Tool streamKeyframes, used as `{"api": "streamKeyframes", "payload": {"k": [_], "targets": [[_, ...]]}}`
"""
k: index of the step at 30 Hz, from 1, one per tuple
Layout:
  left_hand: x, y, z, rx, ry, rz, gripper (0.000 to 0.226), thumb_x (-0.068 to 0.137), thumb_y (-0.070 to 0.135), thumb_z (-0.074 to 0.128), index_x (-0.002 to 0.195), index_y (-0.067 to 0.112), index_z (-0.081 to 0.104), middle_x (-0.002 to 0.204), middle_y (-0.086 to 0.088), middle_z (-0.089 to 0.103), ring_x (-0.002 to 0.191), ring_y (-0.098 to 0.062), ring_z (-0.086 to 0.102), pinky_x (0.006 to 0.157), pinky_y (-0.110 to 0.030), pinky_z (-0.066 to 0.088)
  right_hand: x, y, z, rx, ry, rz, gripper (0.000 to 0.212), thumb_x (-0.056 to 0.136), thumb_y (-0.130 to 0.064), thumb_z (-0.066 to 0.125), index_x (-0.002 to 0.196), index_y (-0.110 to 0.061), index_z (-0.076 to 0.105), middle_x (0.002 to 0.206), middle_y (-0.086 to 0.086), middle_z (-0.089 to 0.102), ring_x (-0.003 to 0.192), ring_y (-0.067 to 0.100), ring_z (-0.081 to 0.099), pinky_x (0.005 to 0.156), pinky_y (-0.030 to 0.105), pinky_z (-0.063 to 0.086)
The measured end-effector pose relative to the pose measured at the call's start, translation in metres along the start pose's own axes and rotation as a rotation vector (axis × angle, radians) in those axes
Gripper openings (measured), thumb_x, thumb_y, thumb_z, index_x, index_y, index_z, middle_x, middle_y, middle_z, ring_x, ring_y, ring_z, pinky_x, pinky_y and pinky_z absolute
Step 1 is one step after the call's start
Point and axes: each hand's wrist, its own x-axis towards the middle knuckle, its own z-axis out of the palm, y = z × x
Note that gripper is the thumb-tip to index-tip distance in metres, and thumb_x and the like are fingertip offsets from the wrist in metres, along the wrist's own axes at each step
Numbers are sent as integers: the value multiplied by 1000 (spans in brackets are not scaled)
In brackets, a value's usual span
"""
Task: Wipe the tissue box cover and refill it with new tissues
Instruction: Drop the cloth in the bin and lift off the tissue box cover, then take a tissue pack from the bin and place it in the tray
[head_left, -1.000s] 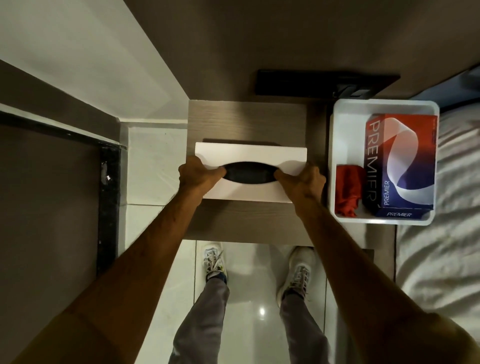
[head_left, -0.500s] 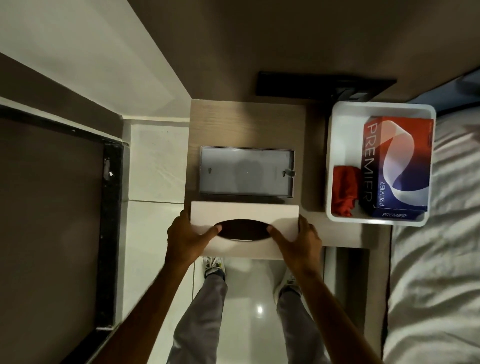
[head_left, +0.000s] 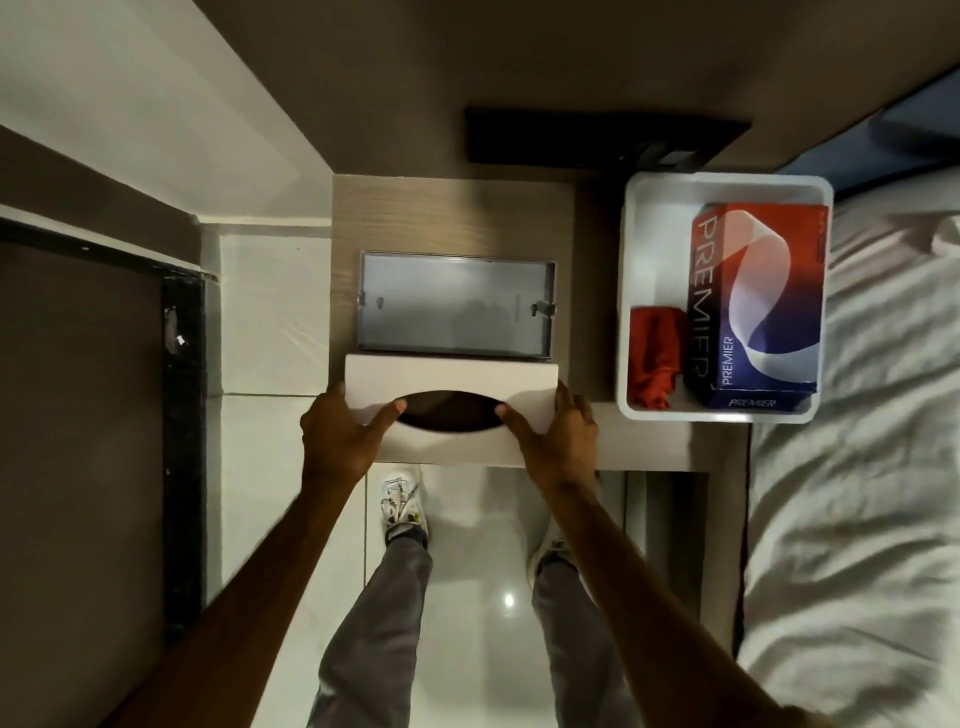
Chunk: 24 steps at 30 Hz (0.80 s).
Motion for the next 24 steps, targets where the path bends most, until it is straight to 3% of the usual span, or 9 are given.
{"api": "streamKeyframes", "payload": {"k": [5,8,12,14,17,21,24], "targets": [[-7,1,-12,40,73,59,67,80,52,77,128,8,60,125,-16,69,117,-36,65,96,-41,52,-7,-13,-26,-108,23,-139,74,88,-66,60,148,-26,42,147,3,49,130,25,54,98,48,56],[-24,16,-14,45,179,142,54,90,40,70,131,7,58,130,-21,61,125,-39,56,102,-47,47,-3,2,-87,-261,233,-288,63,96,-59,53,147,-25,42,147,6,50,126,26,57,94,48,58],[-38,41,-9,69,312,253,46,97,30,61,139,13,53,138,-17,54,126,-38,55,103,-50,48,34,39,-174,-551,474,-248,76,82,-61,68,141,-18,44,145,13,45,132,32,43,104,46,47],[-42,54,0,66,315,316,42,98,26,59,137,13,56,136,-17,56,124,-38,57,102,-49,49,52,53,-190,-670,448,-218,86,73,-71,66,137,-17,44,147,13,42,137,35,40,108,51,43],[-52,81,24,58,280,426,37,97,21,60,133,16,59,134,-15,59,124,-36,59,104,-45,49,63,64,-192,-698,396,-218,89,72,-69,70,137,-16,39,150,13,39,141,35,37,111,50,43],[-79,117,75,3,160,535,33,96,26,56,128,19,60,129,-10,60,107,-32,68,95,-45,58,72,66,-199,-692,411,-211,85,71,-61,73,137,-16,44,146,11,40,138,35,40,101,52,51],[-103,137,109,30,69,632,33,94,26,56,127,20,62,124,-6,64,114,-24,64,97,-34,55,65,66,-201,-668,345,-224,76,76,-57,68,136,-15,46,144,11,45,134,35,45,95,53,54]]}}
